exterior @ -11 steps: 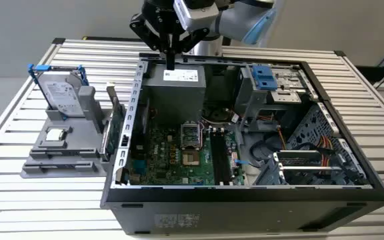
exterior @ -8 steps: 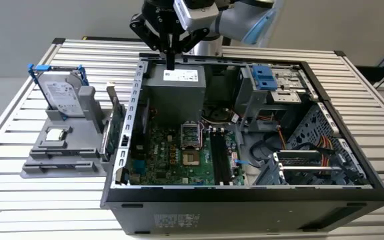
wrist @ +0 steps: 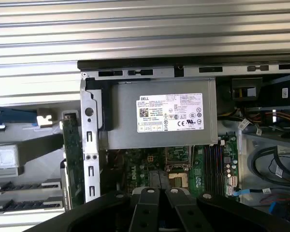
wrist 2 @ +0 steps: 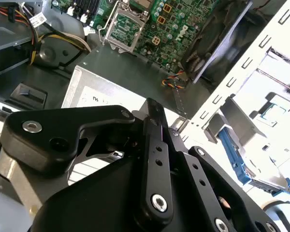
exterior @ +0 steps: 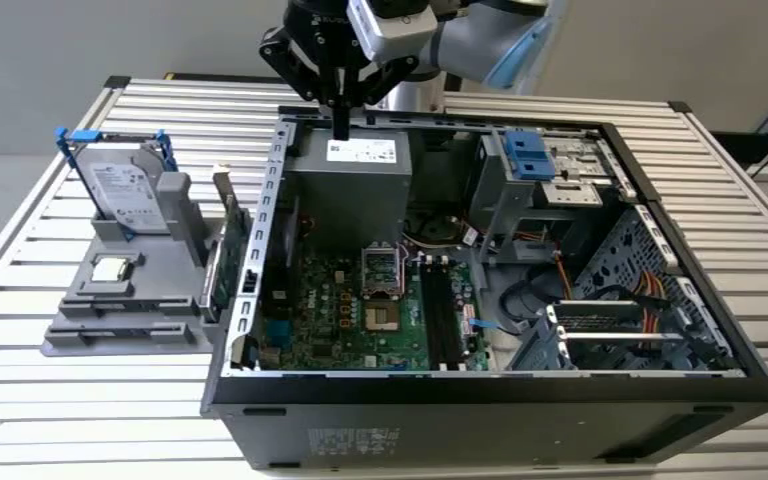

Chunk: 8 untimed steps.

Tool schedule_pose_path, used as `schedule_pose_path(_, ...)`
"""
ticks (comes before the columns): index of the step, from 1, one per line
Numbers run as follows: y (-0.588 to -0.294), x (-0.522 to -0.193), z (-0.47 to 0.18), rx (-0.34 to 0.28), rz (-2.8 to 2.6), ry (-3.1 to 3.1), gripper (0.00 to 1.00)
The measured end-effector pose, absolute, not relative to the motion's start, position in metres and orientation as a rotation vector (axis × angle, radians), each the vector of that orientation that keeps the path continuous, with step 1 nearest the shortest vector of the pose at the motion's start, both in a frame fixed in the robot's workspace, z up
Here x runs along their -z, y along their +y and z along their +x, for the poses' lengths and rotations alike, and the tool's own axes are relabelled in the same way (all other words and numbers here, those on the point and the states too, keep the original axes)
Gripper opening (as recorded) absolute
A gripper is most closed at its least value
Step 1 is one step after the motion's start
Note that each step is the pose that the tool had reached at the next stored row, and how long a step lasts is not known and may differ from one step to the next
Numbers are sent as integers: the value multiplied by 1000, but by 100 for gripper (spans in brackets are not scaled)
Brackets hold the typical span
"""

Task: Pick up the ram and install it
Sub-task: 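Reach for the ram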

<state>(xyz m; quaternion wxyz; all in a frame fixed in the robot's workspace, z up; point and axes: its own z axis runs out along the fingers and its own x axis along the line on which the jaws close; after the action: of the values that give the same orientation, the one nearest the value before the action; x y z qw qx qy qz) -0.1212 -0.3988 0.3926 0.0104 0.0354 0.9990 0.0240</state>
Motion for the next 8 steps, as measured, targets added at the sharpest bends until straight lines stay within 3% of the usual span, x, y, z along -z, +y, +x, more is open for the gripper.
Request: schedule_pose_path(8,-399,-393,-131,-75,110,3118,0)
